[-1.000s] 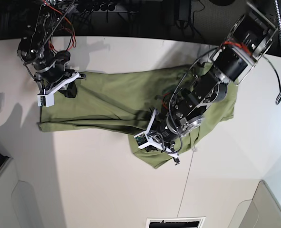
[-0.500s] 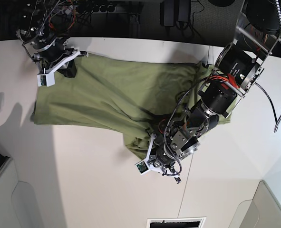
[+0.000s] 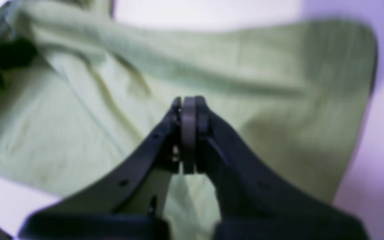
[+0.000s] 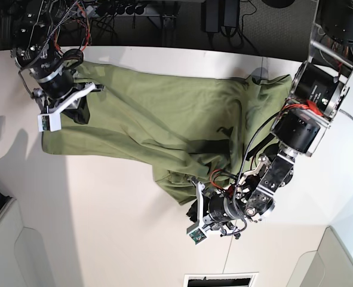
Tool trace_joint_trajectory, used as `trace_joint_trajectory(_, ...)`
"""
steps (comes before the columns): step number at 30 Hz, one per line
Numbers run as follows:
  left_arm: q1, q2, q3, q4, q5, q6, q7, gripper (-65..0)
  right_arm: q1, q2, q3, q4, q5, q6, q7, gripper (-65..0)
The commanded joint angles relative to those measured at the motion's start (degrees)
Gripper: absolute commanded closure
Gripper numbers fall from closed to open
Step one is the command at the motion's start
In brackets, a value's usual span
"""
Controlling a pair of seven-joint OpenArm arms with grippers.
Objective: Layout the t-shirt on the table in an organized manner, then fold the t-shirt properly
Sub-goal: 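Grasp the shirt body with the left gripper and pull it outward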
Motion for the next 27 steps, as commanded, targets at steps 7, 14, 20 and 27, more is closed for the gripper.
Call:
trace_joint_trajectory(7, 6.51, -2.32, -0.37, 5.66, 3.98, 0.96, -1.86, -1.1, 5.95, 0.13, 0.11, -4.13, -2.1, -3.63, 1.07, 0.0)
trace_joint_trajectory(14, 6.27, 2.32, -0.37, 5.14, 10.12, 7.45, -4.92, 0.0, 5.88, 0.13, -0.66, -10.01, -0.79, -1.7, -0.52, 0.0)
trace_joint_trajectory(20, 4.81, 8.02, -0.37, -4.04, 13.53, 5.29, -5.53, 0.0, 3.61, 0.13, -1.01, -10.21, -0.76, -1.73, -1.73, 0.0)
trace_joint_trajectory(27, 0.48, 10.38, -0.37, -15.41, 14.51, 5.29, -7.61, 0.0, 1.46, 0.17, -1.01, -10.19, -0.79, -1.7, -2.38, 0.0)
